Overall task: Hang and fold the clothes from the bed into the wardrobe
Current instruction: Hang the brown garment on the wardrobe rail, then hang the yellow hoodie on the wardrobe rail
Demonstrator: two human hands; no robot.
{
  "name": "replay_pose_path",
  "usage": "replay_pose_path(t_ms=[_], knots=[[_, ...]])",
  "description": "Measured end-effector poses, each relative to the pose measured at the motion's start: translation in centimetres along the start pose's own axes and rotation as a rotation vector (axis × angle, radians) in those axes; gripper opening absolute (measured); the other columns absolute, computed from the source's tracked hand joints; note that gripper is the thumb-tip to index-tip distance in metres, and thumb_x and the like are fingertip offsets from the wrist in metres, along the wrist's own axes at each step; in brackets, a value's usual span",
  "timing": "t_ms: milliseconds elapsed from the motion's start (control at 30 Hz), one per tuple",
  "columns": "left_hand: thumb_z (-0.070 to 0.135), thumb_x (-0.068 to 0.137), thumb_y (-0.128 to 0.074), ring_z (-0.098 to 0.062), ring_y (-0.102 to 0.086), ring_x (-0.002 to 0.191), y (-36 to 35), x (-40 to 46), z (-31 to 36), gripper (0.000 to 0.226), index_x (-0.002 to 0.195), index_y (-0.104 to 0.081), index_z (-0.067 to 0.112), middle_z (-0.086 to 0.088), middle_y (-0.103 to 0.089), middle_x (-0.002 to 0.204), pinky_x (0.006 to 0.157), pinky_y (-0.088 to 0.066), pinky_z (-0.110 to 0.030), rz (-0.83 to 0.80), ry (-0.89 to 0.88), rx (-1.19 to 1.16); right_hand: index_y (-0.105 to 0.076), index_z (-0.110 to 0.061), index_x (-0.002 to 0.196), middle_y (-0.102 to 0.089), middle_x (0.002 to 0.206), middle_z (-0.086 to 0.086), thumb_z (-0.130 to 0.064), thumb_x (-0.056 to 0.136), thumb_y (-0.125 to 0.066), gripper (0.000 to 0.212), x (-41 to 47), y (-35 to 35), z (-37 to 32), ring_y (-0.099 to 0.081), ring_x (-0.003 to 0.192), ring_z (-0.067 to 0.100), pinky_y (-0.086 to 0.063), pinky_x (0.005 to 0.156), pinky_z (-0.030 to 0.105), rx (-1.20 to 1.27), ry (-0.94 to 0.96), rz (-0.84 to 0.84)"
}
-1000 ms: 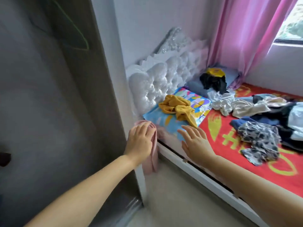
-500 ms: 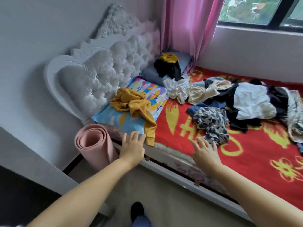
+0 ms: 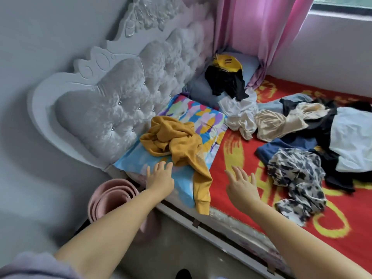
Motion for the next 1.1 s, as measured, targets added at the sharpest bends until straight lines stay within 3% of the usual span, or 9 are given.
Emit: replay_pose_path(t_ms=[333, 500, 667, 800, 900, 1000, 1100], knots=[[0.022, 0.094, -0.041, -0.025, -0.017, 0.142, -0.6, 12.6, -6.6, 0.058, 0.148, -0.021, 0.023, -0.006, -0.019, 0.155, 0.116, -0.017, -0.049, -0.158, 0.192, -0.099, -0.011, -0.027, 0.151, 0.001, 0.161, 0.003, -0.029, 0.101, -0.027, 0.053, 17.9, -0.4, -4.0, 0.004, 0.148, 0.023, -0.006, 0.116, 0.055, -0.025, 0.132, -0.160], [0.028, 0.096, -0.043, -0.026, -0.028, 0.137, -1.5, 19.4, -8.5, 0.056, 0.148, -0.022, 0.023, -0.004, -0.022, 0.153, 0.109, -0.030, -0.044, -0.164, 0.232, -0.193, -0.016, -0.026, 0.150, -0.004, 0.161, 0.002, -0.032, 0.100, -0.032, 0.053, 26.7, -1.0, -6.1, -0.004, 0.148, 0.024, -0.011, 0.116, 0.054, 0.013, 0.149, -0.231], [0.038, 0.095, -0.047, -0.026, -0.027, 0.139, -3.7, 25.1, -8.8, 0.064, 0.150, -0.018, 0.022, -0.006, -0.020, 0.155, 0.110, -0.030, -0.038, -0.220, 0.169, -0.272, -0.020, -0.024, 0.150, -0.011, 0.159, 0.004, -0.027, 0.097, -0.040, 0.057, 32.3, -3.7, -7.8, -0.019, 0.144, 0.029, -0.029, 0.112, 0.050, 0.224, -0.079, -0.377], [0.044, 0.093, -0.051, -0.026, -0.016, 0.144, -5.3, 32.1, -8.8, 0.080, 0.153, -0.004, 0.021, -0.009, -0.006, 0.159, 0.115, -0.023, -0.036, -0.216, 0.054, -0.273, -0.022, -0.020, 0.148, -0.019, 0.156, 0.008, -0.022, 0.094, -0.047, 0.059, 38.1, -5.4, -7.9, -0.031, 0.137, 0.031, -0.041, 0.102, 0.044, 0.342, -0.135, -0.286], [0.051, 0.087, -0.058, -0.028, -0.012, 0.145, -6.6, 36.4, -8.6, 0.096, 0.152, 0.007, 0.026, -0.008, 0.004, 0.159, 0.115, -0.024, -0.040, -0.286, -0.001, -0.342, -0.014, -0.025, 0.151, -0.012, 0.158, 0.007, -0.020, 0.093, -0.051, 0.070, 41.8, -6.0, -7.9, -0.027, 0.140, 0.031, -0.041, 0.101, 0.043, 0.356, -0.135, -0.244], [0.045, 0.085, -0.062, -0.028, -0.035, 0.133, -8.1, 38.8, -8.7, 0.082, 0.148, -0.013, 0.027, -0.007, -0.021, 0.153, 0.100, -0.039, -0.039, -0.416, 0.051, -0.507, -0.024, -0.026, 0.149, -0.012, 0.158, 0.004, -0.025, 0.088, -0.059, 0.070, 44.1, -7.2, -9.0, -0.028, 0.139, 0.030, -0.038, 0.107, 0.041, 0.300, -0.042, -0.297], [0.030, 0.089, -0.056, -0.019, -0.051, 0.098, -9.1, 38.0, -9.0, 0.044, 0.129, -0.040, 0.022, 0.001, -0.044, 0.133, 0.074, -0.042, -0.031, -0.427, 0.038, -0.501, -0.049, -0.019, 0.134, -0.030, 0.150, 0.002, -0.029, 0.087, -0.062, 0.050, 43.9, -8.0, -10.1, -0.036, 0.133, 0.028, -0.032, 0.110, 0.037, 0.260, 0.009, -0.353]])
Point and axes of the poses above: each hand's wrist, its own x-axis towards the middle knuckle, its own y-axis out of the back of the hand, z = x × y, the point moved 3 cm from there along x, towards the middle knuckle
